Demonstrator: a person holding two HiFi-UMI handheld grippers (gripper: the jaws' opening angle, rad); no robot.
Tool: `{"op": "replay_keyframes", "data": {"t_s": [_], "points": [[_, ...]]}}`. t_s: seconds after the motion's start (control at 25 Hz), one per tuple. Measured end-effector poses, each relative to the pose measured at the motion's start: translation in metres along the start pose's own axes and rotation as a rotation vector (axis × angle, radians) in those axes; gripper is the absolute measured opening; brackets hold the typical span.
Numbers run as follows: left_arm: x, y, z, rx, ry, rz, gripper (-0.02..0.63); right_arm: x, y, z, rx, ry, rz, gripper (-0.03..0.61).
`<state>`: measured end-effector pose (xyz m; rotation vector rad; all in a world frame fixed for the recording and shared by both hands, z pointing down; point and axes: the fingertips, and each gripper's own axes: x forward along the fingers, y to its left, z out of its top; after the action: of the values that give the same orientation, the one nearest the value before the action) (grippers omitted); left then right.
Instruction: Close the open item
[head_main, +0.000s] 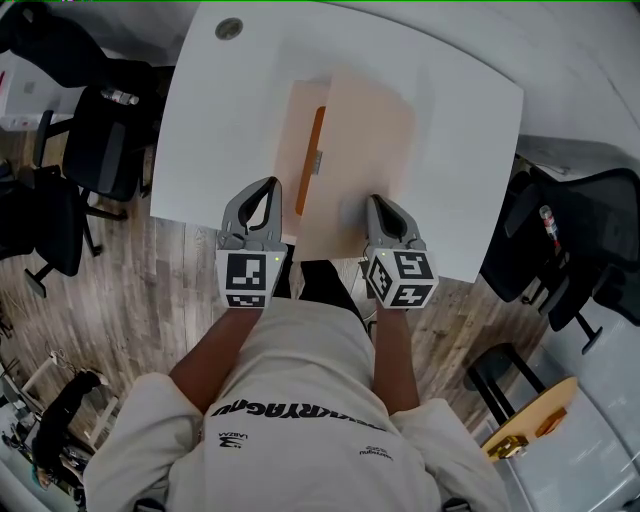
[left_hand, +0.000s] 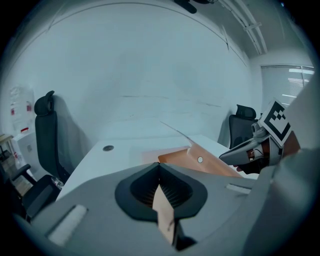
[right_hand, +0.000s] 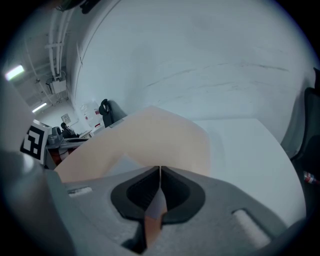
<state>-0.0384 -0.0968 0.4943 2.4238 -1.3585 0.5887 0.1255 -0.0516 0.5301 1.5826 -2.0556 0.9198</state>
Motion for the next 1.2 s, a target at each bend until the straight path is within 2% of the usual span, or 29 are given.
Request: {"op": "replay_keyframes", "data": {"t_s": [0.52,1.2], "points": [[0.010,0.024,-0.024,-0.022,0.071,0.005,-0.006,0.012,0.008,-0.003,0.005,0.030,0.005,0.007],[0.022,0.034,-0.059,-0.046,0.179,-0.041,-0.002,0.020,0.013,-0.008,-0.006,0.059,-0.014,0.009]]}}
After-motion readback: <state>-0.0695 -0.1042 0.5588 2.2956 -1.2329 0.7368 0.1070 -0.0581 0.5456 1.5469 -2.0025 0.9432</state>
